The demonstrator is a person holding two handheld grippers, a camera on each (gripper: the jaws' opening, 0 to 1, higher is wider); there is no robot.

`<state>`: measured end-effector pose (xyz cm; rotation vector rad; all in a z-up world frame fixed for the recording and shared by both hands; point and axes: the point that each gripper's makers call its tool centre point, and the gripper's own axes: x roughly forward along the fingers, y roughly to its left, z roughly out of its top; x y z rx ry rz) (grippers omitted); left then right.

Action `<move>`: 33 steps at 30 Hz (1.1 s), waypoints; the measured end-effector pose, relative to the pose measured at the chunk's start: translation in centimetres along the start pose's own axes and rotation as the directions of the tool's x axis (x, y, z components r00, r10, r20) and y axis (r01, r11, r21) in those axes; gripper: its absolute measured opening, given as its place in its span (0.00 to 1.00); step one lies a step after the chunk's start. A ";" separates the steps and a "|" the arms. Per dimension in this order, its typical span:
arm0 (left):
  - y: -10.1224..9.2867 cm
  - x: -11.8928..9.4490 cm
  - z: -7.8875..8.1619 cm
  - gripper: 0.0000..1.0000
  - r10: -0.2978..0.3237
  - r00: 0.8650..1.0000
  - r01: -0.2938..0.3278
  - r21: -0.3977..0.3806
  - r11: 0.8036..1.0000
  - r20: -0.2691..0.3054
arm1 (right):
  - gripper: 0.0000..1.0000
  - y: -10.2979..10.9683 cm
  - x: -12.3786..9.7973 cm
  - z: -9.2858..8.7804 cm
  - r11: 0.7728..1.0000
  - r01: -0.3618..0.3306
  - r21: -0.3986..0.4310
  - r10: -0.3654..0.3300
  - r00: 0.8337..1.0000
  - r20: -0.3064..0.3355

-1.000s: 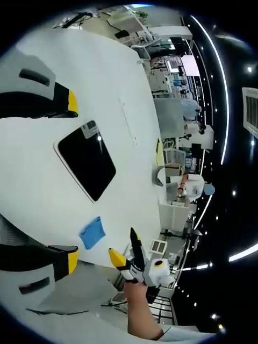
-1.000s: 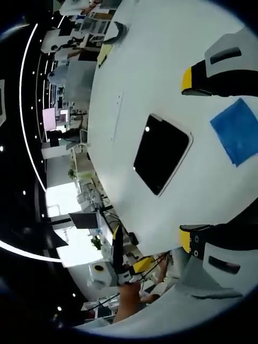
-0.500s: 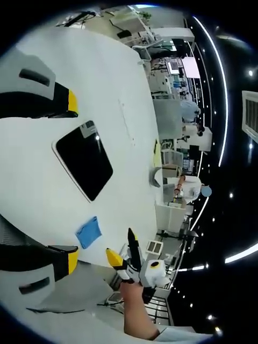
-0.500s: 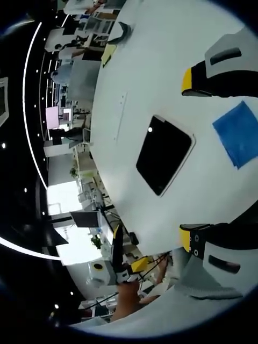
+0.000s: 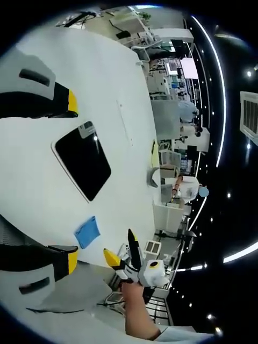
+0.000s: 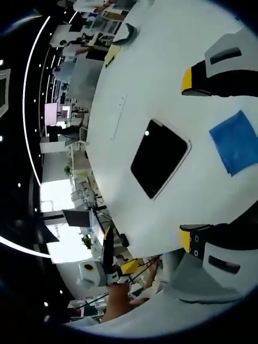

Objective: Wipe the mirror surface with the cleaning cloth until all visible marks leave the cleaned area.

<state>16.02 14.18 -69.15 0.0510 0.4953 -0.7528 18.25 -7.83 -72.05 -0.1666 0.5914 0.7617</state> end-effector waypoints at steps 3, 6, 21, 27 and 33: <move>0.0 -0.1 0.0 0.99 0.001 1.000 -0.001 -0.004 1.000 0.001 | 0.98 -0.4 -0.1 -0.6 1.000 0.012 -0.025 -0.012 1.000 -0.024; 0.1 -0.2 0.1 0.99 0.002 1.000 -0.002 -0.006 1.000 0.003 | 0.97 -0.7 0.0 -1.4 1.000 0.016 -0.020 -0.017 0.999 -0.050; -0.3 -0.1 0.1 0.99 -0.009 1.000 0.009 0.006 1.000 -0.003 | 0.87 -1.5 0.3 -5.7 0.999 0.005 -0.035 -0.010 0.992 -0.128; -0.3 -0.1 0.0 0.99 -0.010 1.000 0.010 0.000 1.000 -0.004 | 0.76 -2.0 0.6 -7.9 0.999 0.004 -0.047 -0.012 0.985 -0.173; -0.3 -0.2 0.1 0.99 -0.007 1.000 0.007 0.008 1.000 -0.003 | 0.63 -1.7 1.1 -9.5 0.998 -0.022 -0.063 0.008 0.977 -0.213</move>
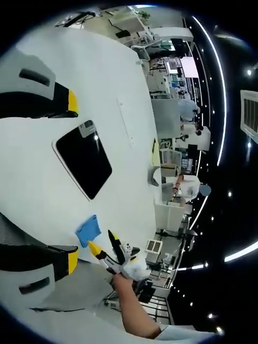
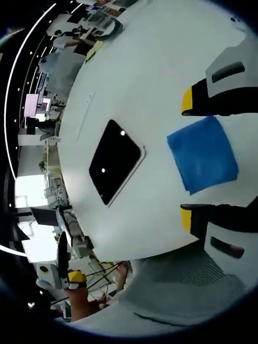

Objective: Wipe the mirror surface with the cleaning cloth until all visible marks leave the cleaned area.

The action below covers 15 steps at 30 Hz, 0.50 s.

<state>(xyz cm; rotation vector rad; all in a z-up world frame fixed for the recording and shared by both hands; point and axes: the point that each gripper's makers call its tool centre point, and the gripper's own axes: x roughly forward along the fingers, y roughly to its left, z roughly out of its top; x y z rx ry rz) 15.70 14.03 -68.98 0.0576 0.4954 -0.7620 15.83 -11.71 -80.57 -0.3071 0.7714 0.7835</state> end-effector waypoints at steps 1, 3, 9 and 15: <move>0.0 0.0 -0.1 0.99 -0.002 1.000 0.002 0.000 1.000 -0.003 | 0.63 0.0 0.2 -0.4 1.000 -0.003 0.004 0.003 1.000 -0.014; -0.2 0.0 -0.1 0.99 -0.009 1.000 0.009 -0.008 1.000 -0.006 | 0.65 -0.1 0.5 -0.8 1.000 -0.002 0.014 0.002 1.000 -0.026; -0.2 0.0 -0.2 0.99 -0.008 1.000 0.008 -0.008 1.000 -0.007 | 0.57 -0.2 1.1 -2.0 1.000 -0.001 0.024 0.003 0.998 -0.063; -0.2 -0.1 -0.5 0.99 -0.007 1.000 0.007 -0.012 1.000 -0.012 | 0.54 -0.3 1.6 -2.4 0.999 0.002 0.038 0.001 0.997 -0.075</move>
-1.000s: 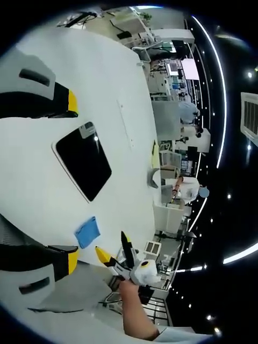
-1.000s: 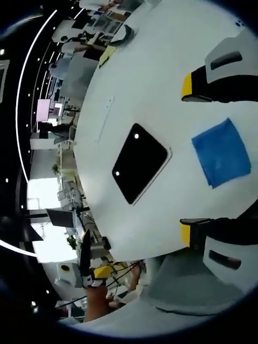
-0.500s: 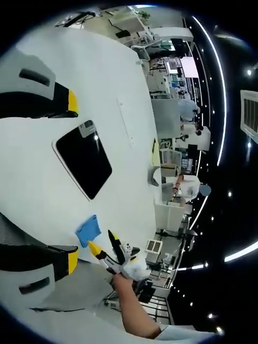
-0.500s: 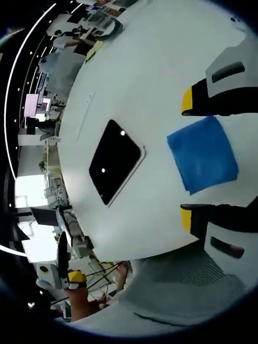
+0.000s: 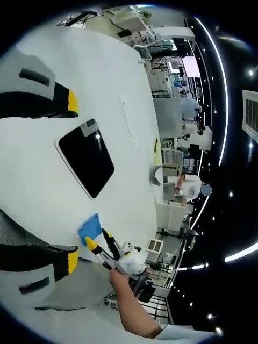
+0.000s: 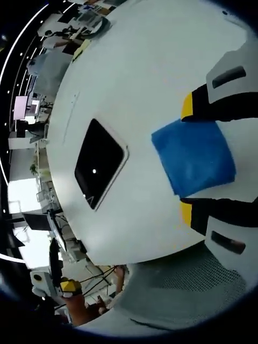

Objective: Wipe the mirror surface with the cleaning cloth until all visible marks leave the cleaned area.

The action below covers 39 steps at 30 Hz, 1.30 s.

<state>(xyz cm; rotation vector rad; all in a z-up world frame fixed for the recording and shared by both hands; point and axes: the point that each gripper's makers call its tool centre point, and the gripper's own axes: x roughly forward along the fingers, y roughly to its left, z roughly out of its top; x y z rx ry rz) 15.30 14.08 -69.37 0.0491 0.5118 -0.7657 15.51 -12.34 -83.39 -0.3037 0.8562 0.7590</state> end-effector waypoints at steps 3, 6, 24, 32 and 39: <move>0.0 0.0 0.0 0.99 -0.001 1.000 0.001 -0.002 1.000 0.000 | 0.50 -0.1 0.4 -0.5 1.000 -0.003 0.009 0.003 1.000 -0.019; 0.0 0.0 0.1 0.99 -0.001 1.000 0.001 0.000 1.000 0.001 | 0.47 -0.1 0.7 -0.9 1.000 -0.001 0.017 0.002 1.000 -0.030; 0.2 0.2 0.3 0.99 -0.004 1.000 0.004 0.004 1.000 0.003 | 0.42 -0.6 1.4 -1.6 0.998 0.034 -0.043 -0.035 0.999 -0.033; -0.1 0.4 0.3 0.99 -0.012 1.000 0.012 0.005 1.000 0.002 | 0.42 -0.5 1.4 -1.6 0.997 0.049 -0.063 -0.051 0.998 -0.029; -0.3 0.6 0.0 0.99 -0.022 1.000 0.022 0.008 1.000 -0.008 | 0.42 -0.6 1.4 -1.7 0.997 0.064 -0.051 -0.064 0.998 0.003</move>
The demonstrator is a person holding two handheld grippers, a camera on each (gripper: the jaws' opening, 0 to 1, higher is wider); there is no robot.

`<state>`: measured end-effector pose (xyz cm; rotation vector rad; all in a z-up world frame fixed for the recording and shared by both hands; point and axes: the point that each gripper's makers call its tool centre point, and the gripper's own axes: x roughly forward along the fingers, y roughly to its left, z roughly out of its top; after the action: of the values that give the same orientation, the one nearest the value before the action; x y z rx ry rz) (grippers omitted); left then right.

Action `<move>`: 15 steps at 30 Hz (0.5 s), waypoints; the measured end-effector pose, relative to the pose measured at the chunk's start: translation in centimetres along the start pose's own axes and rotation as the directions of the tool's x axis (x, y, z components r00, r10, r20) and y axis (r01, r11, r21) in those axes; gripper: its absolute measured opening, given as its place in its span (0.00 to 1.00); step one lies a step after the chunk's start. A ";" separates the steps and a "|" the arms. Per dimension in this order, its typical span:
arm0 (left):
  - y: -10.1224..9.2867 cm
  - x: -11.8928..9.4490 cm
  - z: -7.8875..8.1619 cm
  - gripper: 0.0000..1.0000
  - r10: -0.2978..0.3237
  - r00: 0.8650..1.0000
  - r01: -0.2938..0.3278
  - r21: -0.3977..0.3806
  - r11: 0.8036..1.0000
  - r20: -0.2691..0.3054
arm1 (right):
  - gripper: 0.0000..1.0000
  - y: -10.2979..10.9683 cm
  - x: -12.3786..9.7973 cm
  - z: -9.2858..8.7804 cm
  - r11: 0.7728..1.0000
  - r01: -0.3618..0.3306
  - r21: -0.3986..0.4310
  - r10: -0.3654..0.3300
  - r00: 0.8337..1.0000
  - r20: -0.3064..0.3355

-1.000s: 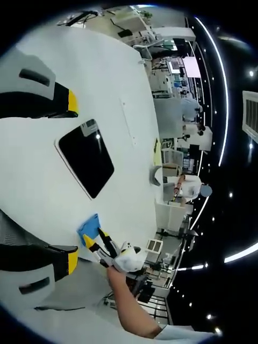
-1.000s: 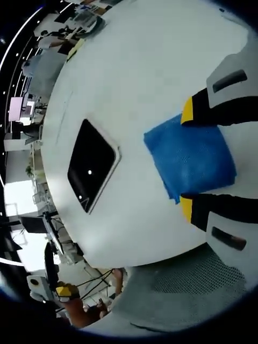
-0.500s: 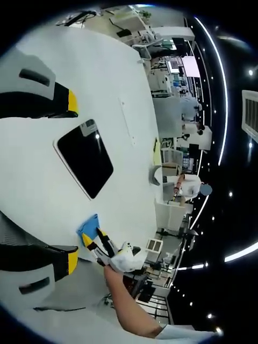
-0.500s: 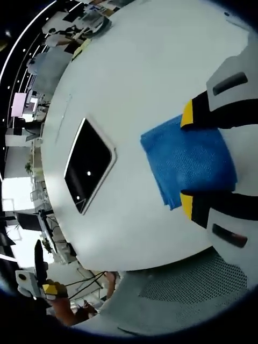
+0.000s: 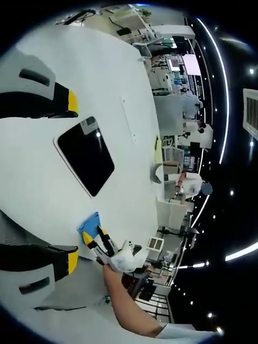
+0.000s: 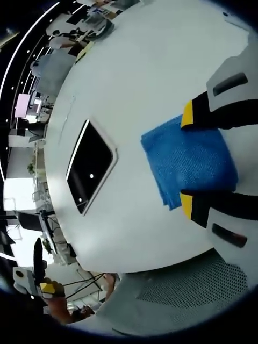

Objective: Wipe the mirror surface with the cleaning cloth until all visible marks leave the cleaned area.

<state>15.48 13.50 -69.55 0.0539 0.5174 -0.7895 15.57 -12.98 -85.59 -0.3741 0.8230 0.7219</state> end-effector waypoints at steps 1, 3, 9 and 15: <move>0.0 0.0 0.0 0.99 0.002 1.000 -0.002 0.000 1.000 -0.001 | 0.42 0.1 -0.1 0.1 1.000 -0.001 0.000 0.001 1.000 0.005; 0.3 0.0 0.0 0.99 0.015 1.000 -0.015 0.001 1.000 -0.002 | 0.42 0.0 0.0 0.0 1.000 -0.001 0.001 0.001 1.000 0.007; 0.4 -0.1 0.4 0.99 0.021 1.000 -0.022 0.007 1.000 0.014 | 0.40 -0.1 0.0 0.2 1.000 0.011 0.016 -0.011 1.000 0.006; 0.5 -0.2 0.5 0.99 0.022 0.999 -0.022 -0.004 1.000 0.023 | 0.32 0.3 0.1 0.3 1.000 0.013 0.004 -0.013 1.000 0.015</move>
<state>15.94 13.87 -69.06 0.0470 0.4954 -0.7667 15.56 -12.53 -85.48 -0.3701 0.8073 0.7107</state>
